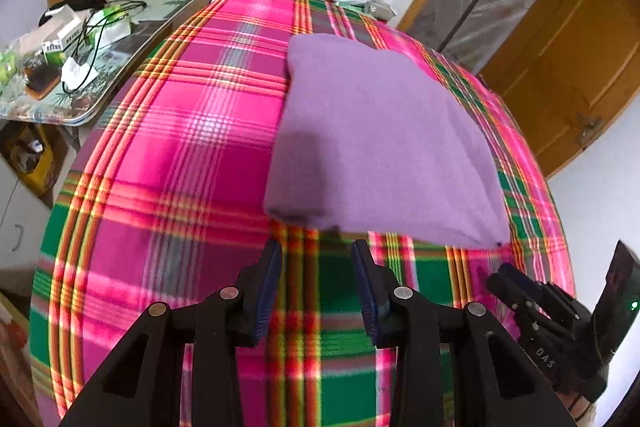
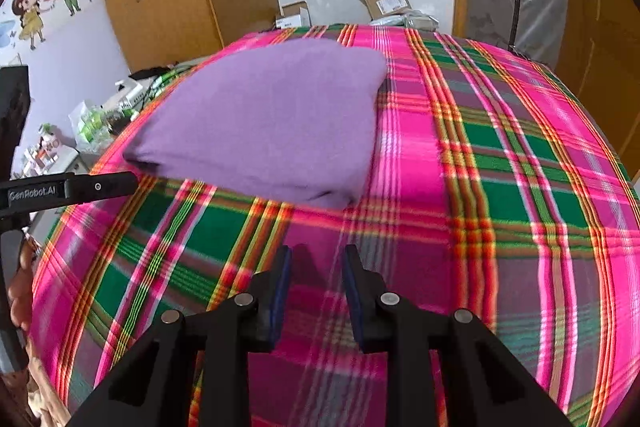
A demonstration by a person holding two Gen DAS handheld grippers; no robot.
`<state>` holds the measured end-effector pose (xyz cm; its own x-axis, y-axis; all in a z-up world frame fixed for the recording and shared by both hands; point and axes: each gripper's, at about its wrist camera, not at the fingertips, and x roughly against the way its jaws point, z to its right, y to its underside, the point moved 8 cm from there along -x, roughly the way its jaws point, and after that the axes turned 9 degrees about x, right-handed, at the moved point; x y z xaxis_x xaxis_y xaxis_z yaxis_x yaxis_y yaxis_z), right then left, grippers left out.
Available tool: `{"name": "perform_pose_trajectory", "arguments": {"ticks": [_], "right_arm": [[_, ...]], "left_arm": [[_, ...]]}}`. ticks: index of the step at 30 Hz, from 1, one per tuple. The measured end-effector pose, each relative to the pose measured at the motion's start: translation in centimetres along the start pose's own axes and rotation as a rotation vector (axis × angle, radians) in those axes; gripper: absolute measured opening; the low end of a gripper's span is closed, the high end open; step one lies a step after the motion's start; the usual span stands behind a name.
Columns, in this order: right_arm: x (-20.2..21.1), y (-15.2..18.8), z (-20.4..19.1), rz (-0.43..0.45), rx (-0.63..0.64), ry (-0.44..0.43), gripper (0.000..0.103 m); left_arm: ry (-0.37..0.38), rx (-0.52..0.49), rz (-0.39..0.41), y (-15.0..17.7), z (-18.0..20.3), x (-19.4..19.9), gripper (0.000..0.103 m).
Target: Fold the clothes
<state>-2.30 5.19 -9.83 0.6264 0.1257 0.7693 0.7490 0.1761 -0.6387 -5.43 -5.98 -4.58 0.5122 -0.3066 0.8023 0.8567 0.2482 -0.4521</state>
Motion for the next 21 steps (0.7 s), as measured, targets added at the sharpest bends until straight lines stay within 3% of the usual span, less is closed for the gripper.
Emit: {"name": "perform_pose_trajectory", "arguments": {"ticks": [5, 12, 15, 21], "right_arm": [[0.0, 0.0, -0.6, -0.007, 0.012, 0.033, 0.037], [-0.2, 0.0, -0.8, -0.018, 0.034, 0.093, 0.040], [-0.3, 0.0, -0.4, -0.025, 0.028, 0.126, 0.052], [-0.8, -0.3, 0.2, -0.030, 0.001, 0.120, 0.056]], "left_arm": [[-0.070, -0.042, 0.018, 1.6, 1.2, -0.4, 0.038], [-0.127, -0.123, 0.056, 2.4, 2.6, -1.2, 0.038], [-0.158, -0.144, 0.077, 2.5, 2.9, -1.6, 0.038], [-0.193, -0.161, 0.119, 1.9, 2.8, -2.0, 0.038]]}}
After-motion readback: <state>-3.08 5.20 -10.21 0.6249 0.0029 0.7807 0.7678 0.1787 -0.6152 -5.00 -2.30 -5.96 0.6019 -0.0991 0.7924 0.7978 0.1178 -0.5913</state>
